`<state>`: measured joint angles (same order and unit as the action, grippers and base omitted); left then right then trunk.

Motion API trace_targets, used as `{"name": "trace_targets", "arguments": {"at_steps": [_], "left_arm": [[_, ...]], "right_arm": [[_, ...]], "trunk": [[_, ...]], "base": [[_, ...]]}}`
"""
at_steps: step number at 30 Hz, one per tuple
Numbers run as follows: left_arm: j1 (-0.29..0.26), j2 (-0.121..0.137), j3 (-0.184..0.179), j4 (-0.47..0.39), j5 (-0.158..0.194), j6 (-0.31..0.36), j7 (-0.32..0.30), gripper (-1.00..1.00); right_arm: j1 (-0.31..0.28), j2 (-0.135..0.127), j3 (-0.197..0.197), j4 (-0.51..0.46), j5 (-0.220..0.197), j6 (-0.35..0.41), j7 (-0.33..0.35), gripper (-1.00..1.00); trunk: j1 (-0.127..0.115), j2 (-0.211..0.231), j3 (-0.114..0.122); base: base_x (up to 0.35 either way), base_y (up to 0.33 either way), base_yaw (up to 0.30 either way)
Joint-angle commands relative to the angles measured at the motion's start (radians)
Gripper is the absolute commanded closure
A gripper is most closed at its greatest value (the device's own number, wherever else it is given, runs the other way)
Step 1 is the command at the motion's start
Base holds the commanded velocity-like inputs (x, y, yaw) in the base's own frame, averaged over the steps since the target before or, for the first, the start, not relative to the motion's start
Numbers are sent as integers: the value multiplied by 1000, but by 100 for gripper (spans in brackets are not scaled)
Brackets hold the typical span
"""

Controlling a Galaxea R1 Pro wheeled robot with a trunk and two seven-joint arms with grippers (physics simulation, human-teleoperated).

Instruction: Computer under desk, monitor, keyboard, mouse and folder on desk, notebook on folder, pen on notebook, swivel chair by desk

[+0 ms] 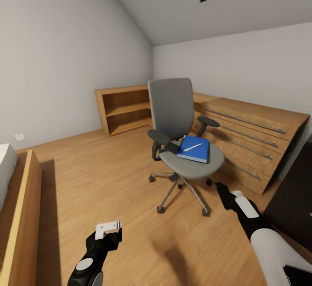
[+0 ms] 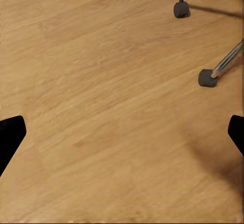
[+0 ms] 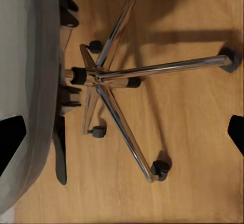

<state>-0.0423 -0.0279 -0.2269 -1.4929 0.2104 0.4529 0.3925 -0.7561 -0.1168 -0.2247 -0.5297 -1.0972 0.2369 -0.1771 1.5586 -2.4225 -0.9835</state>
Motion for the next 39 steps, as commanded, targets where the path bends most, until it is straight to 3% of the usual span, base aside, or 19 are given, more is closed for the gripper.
{"name": "trace_targets", "arguments": {"at_steps": [1, 14, 16, 18, 20, 23, 25, 26, 27, 29, 31, 32, 33, 34, 36, 37, 39], "left_arm": [[-1, 0, -2, -1, 11, 3, 9, -100], [-1, 0, -2, 6, 12, 2, 9, -100], [-1, 0, -2, 6, 11, 2, 9, -100], [-1, 0, -2, 6, 12, 1, 9, -100], [-1, 0, -2, 7, 12, 0, 9, -100], [-1, 0, -2, 8, 12, -1, 10, -100], [0, 0, -2, 32, 12, -4, 12, -100], [-1, 0, -2, 45, 12, -5, 13, -100], [0, 0, -2, 88, 11, -8, 15, -100], [0, 0, -2, 110, 10, -9, 16, -100], [-1, 1, -1, 134, 10, -10, 18, -100], [-1, 1, -1, 137, 9, -10, 18, -100], [-1, 3, -1, 143, 9, -11, 19, -100], [-1, 4, 0, 162, 10, -12, 19, -100], [-1, 5, 0, 180, 10, -15, 20, -100], [-1, 6, 0, 231, 9, -44, 21, -100], [-1, 6, 1, 278, 9, -98, 21, -100]], "right_arm": [[0, 0, -2, -2, -7, 4, -6, -100], [0, 2, 1, 1, -6, 4, -6, -100], [0, 3, 3, 2, 3, 3, -5, -100], [0, 3, 10, 3, 39, -3, -5, -100], [0, 12, 23, 5, 129, -36, -6, -100], [0, 46, 40, 5, 237, -96, -7, -100], [1, 94, 51, 32, 368, -182, -7, -100], [0, 104, 53, 46, 396, -199, -7, -100], [0, 126, 56, 109, 495, -256, -7, -100], [0, 135, 57, 161, 570, -303, -7, -100], [0, 150, 58, 275, 725, -426, -9, -100], [0, 154, 58, 306, 761, -463, -10, -100], [0, 163, 58, 370, 827, -537, -12, -100], [3, 176, 57, 478, 927, -678, -15, -100], [19, 179, 57, 504, 958, -728, -17, -100], [95, 182, 57, 529, 992, -782, -17, -100], [155, 183, 57, 538, 1009, -802, -17, -100]], "trunk": [[-1, 0, -1], [-1, 0, -1], [-1, 0, -1], [-1, 0, -1], [-8, 14, 5], [-20, 35, 15], [-28, 49, 21], [-31, 56, 24], [-35, 63, 27], [-43, 77, 34], [-51, 91, 40], [-54, 98, 43], [-58, 105, 46], [-62, 112, 49], [-70, 126, 55], [-74, 133, 59], [-81, 147, 65]], "base": [[-329, -71, 0], [-321, -65, 0], [-149, -21, 0], [-61, -9, 0], [-21, -3, 0], [-7, -1, 0], [-2, 0, 0], [-1, 0, 0], [0, 0, 0], [0, 0, 0], [0, 0, 0], [0, 0, 0], [0, 0, 0], [0, 0, 0], [0, 0, 0], [0, 0, 0], [0, 0, 0]]}}
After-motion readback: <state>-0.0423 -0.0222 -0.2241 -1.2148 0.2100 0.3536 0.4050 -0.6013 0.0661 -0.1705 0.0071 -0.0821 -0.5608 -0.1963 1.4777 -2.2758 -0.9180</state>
